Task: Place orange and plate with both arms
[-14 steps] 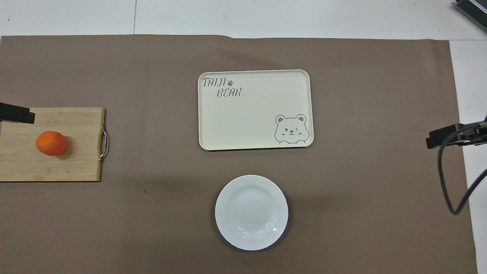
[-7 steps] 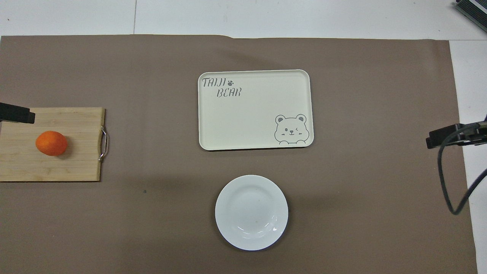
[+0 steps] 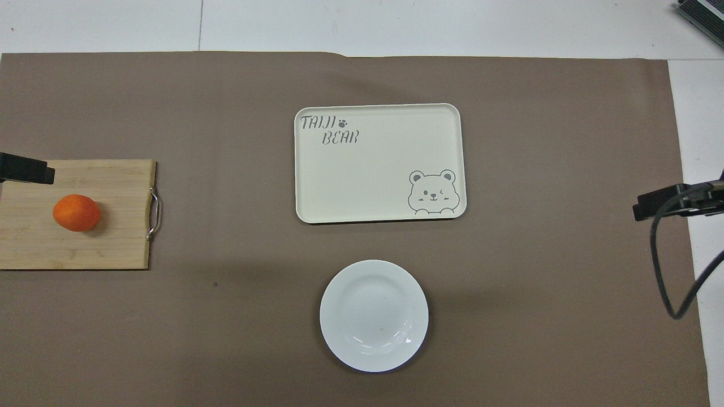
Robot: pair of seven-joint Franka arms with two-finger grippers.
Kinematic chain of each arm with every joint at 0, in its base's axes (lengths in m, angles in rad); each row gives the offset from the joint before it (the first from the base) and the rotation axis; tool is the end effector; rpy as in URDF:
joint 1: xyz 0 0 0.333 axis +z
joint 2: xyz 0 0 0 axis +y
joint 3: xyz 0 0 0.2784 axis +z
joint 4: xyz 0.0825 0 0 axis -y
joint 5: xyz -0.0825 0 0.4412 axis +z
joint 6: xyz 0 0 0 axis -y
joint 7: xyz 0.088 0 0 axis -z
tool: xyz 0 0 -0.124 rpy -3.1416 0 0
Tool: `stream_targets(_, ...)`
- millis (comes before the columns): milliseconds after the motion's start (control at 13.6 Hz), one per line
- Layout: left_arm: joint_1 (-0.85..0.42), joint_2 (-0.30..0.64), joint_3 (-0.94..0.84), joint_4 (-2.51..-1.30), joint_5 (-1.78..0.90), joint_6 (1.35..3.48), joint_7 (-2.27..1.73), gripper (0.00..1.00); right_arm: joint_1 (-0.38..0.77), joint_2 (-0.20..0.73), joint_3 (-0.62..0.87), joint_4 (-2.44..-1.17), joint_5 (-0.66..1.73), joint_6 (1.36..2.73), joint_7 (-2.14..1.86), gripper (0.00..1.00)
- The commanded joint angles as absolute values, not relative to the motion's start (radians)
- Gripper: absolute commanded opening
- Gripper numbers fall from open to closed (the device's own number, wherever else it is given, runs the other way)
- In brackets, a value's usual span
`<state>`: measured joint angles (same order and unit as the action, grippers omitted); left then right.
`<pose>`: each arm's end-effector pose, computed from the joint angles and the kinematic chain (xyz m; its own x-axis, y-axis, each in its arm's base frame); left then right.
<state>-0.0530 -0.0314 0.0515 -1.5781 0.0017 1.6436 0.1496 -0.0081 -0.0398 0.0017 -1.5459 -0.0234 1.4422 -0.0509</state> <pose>0.6124 -0.0003 0.5920 0.9840 -0.1505 0.0956 -0.1498 -0.9886 -0.0145 0.5862 -0.0069 0.5960 0.9970 0.0415 -0.0649 0.0429 -0.9989 0.0201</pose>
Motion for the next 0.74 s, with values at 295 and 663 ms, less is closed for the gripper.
stream_targets(295,-0.008,0.005,0.066,-1.568,-0.009,1.732,0.198,1.0,-0.02,-0.043,0.006,-1.549,-0.008,1.44,-0.038,1.0)
stream_targets(663,0.07,0.074,0.067,-1.647,-0.04,1.873,0.385,1.0,-0.02,-0.043,0.005,-1.549,-0.008,1.436,-0.038,1.0)
